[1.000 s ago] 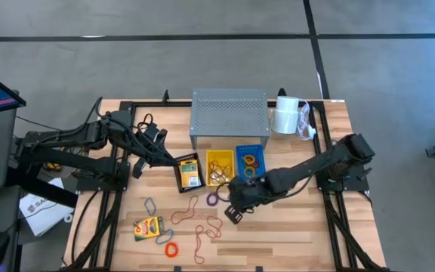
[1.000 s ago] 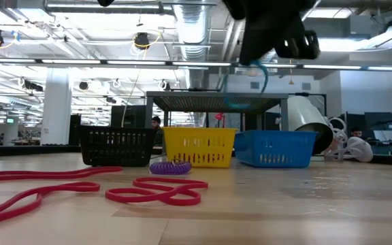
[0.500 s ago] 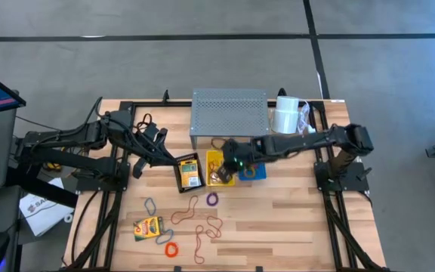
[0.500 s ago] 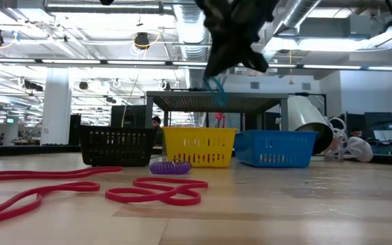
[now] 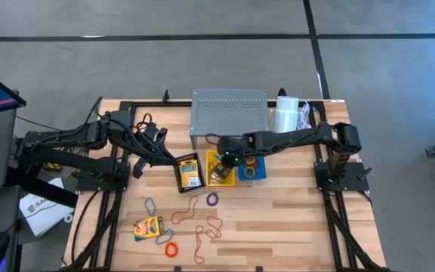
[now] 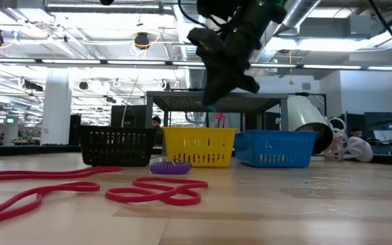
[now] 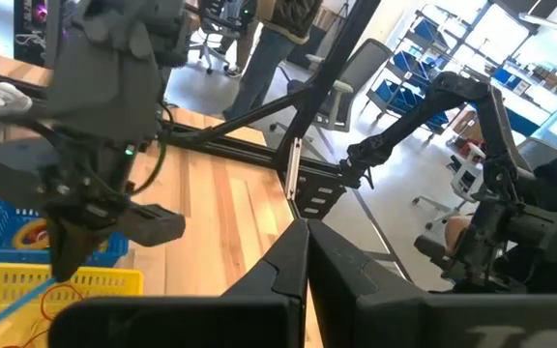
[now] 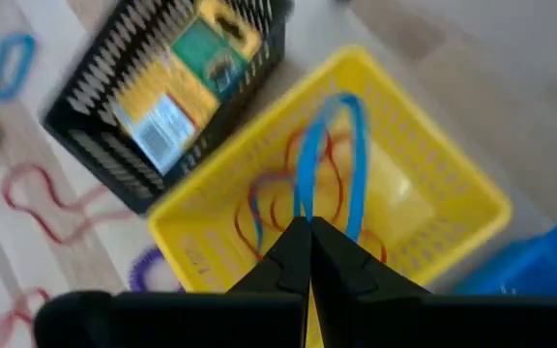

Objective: Pick & Place Office Desk Supplies
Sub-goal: Put the blue rubber band into the yellow basket

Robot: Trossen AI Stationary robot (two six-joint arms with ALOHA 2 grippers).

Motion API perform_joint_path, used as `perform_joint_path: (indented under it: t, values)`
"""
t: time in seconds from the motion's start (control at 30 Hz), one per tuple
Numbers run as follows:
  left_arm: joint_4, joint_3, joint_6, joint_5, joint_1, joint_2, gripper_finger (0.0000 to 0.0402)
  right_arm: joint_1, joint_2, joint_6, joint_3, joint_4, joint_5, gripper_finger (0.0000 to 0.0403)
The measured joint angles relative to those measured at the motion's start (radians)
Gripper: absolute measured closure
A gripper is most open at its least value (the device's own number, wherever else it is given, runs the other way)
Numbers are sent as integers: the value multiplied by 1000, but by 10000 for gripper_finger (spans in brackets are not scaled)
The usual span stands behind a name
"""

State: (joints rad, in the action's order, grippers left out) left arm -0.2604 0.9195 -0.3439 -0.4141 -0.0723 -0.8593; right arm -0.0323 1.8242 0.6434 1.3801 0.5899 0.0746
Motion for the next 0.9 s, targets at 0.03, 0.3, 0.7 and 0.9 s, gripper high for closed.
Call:
perform_joint_path:
  t: [0.03,0.3,0.7,0.9]
  values:
    - [0,0,0,0,0,0,399,6,6,0,-1,5,0,403]
    - [19,0,24,3,-1,0,399,32,30,8,4,-24,0,403]
    - [22,0,23,3,-1,0,399,38,30,6,4,-33,1,400]
    - [23,0,20,2,-1,0,399,44,28,-46,4,-66,-26,339]
